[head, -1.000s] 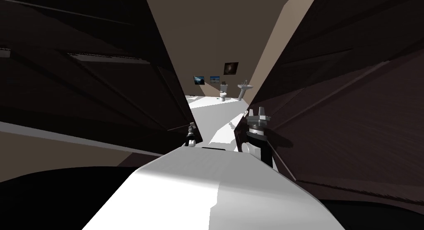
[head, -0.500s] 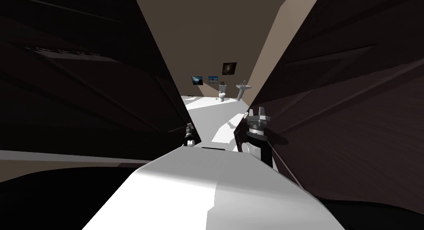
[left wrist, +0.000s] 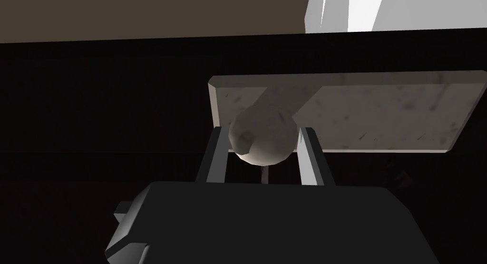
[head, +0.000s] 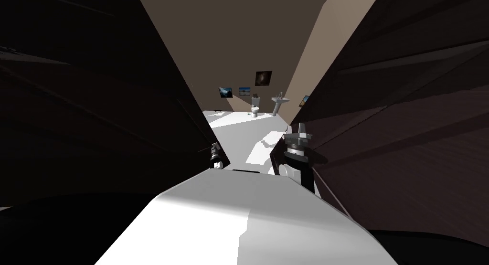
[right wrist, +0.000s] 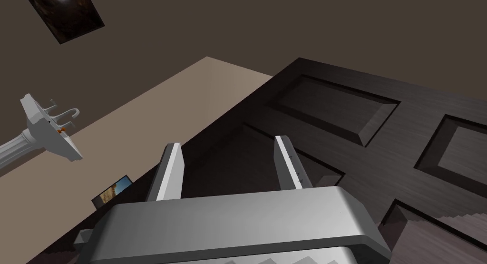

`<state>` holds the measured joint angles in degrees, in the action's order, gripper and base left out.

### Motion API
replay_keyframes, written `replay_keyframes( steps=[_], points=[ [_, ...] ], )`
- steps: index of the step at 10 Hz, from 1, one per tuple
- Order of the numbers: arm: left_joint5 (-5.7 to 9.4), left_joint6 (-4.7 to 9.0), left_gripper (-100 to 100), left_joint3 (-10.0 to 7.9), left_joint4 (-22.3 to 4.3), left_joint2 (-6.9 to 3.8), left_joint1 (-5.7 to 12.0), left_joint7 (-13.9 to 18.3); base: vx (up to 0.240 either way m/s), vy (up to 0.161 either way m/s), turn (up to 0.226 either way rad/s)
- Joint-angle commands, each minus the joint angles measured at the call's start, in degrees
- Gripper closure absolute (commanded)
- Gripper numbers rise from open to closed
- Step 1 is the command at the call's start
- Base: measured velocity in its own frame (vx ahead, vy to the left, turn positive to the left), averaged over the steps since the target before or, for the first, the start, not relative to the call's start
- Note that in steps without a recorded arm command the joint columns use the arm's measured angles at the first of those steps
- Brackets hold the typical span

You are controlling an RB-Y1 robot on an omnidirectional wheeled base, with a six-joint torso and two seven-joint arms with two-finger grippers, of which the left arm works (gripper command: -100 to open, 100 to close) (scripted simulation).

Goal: Push the door open

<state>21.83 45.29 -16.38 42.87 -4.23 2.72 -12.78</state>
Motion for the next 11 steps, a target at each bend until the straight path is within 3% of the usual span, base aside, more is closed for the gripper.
replay_keyframes(
  steps=[1,11],
  points=[
    [0.75,1.41,100,-1.16,-2.2,-1.22,1.14,0.0,0.108,0.006,-0.019],
    [7.60,0.99,100,-9.12,1.6,0.33,-1.76,-5.5,0.155,0.026,-0.040]
  ],
)
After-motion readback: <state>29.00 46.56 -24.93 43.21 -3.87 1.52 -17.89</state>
